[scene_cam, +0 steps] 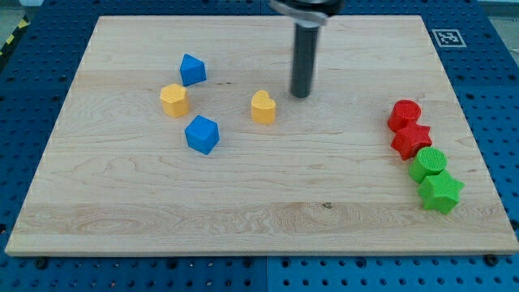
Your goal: Point your arm to the red star
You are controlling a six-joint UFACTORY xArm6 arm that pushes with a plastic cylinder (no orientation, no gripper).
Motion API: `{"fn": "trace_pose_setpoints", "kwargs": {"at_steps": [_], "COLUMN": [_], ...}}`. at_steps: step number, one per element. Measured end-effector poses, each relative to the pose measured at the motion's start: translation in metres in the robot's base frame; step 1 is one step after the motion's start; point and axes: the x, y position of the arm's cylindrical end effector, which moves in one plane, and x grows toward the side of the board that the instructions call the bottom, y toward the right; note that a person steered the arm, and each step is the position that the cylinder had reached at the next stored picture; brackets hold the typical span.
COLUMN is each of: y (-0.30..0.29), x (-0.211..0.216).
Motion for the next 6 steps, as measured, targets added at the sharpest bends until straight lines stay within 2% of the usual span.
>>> {"fn": "trace_pose_setpoints", "kwargs": {"at_steps": [2, 3, 4, 5, 6], "y": [0.165, 0.234, 0.247, 0.21, 0.206], "x": [0.014, 0.041, 0.092, 0.1, 0.107]}}
